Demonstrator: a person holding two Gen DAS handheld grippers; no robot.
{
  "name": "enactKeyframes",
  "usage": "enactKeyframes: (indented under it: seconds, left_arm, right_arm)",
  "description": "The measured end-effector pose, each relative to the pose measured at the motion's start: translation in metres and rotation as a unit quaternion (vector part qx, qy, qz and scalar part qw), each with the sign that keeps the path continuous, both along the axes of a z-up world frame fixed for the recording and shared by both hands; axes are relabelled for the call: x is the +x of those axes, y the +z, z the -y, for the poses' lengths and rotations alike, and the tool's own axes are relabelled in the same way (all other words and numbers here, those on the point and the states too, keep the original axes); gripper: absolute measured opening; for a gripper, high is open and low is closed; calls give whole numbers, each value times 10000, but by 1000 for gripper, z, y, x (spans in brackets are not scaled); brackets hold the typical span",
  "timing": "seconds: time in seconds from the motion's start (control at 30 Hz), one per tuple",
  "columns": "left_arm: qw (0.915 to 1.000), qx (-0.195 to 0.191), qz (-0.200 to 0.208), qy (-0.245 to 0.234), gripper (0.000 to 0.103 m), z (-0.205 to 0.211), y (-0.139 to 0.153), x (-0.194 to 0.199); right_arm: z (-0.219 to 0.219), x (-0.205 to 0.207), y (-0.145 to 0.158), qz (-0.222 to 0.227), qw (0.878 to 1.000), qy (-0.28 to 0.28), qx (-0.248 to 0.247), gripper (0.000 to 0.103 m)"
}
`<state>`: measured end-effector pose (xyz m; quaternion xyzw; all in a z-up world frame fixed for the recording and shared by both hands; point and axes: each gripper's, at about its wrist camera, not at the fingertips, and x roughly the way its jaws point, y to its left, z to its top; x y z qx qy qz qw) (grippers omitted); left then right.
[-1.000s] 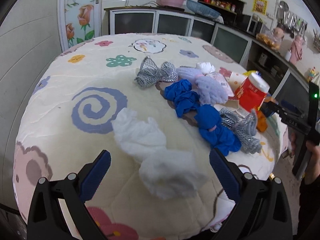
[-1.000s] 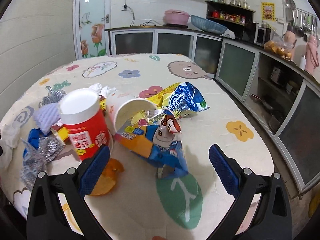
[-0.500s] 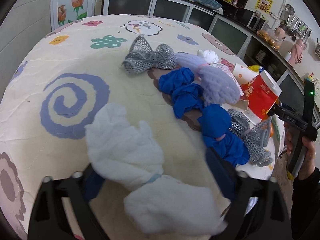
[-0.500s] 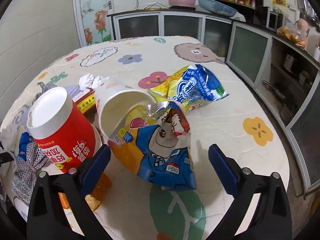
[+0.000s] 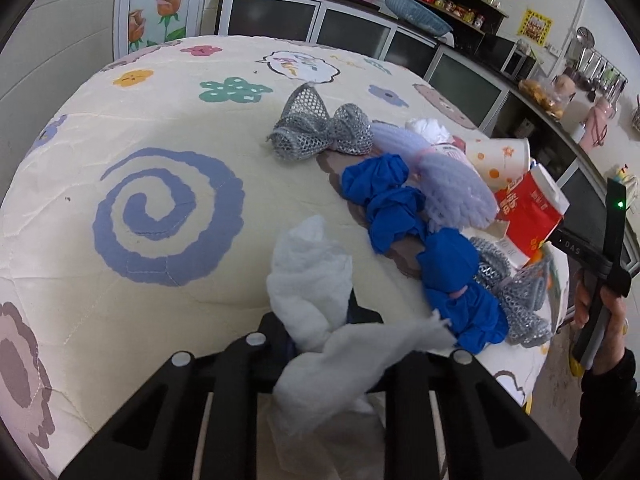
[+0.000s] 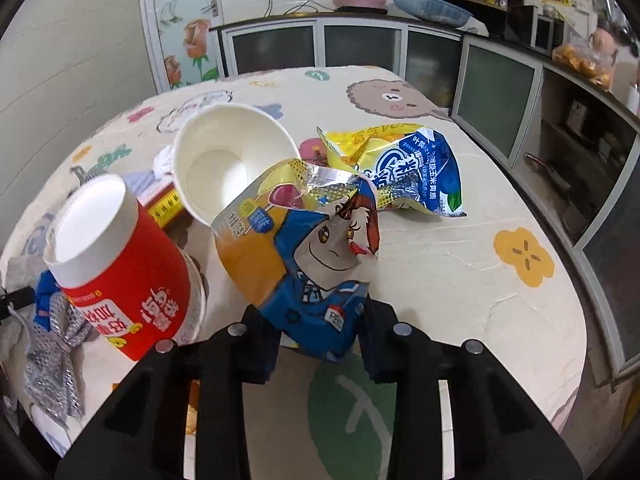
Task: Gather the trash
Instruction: 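Carry the tissues and wrapper in both tools over the yellow-rimmed bin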
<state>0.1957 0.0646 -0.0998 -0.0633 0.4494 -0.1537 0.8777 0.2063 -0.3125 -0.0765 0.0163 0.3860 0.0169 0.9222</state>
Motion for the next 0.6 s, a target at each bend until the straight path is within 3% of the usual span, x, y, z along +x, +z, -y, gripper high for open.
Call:
enactKeyframes:
  seconds: [0.37, 0.6]
  left_arm:
    - [9967, 198, 784, 28, 17, -2, 48, -27]
    - [9899, 274, 1263, -576, 17, 35, 84, -52]
  right_arm:
    - [0, -20, 32, 492, 9985, -162, -157, 30]
    - [21, -62, 57, 843, 9952, -485, -122, 30]
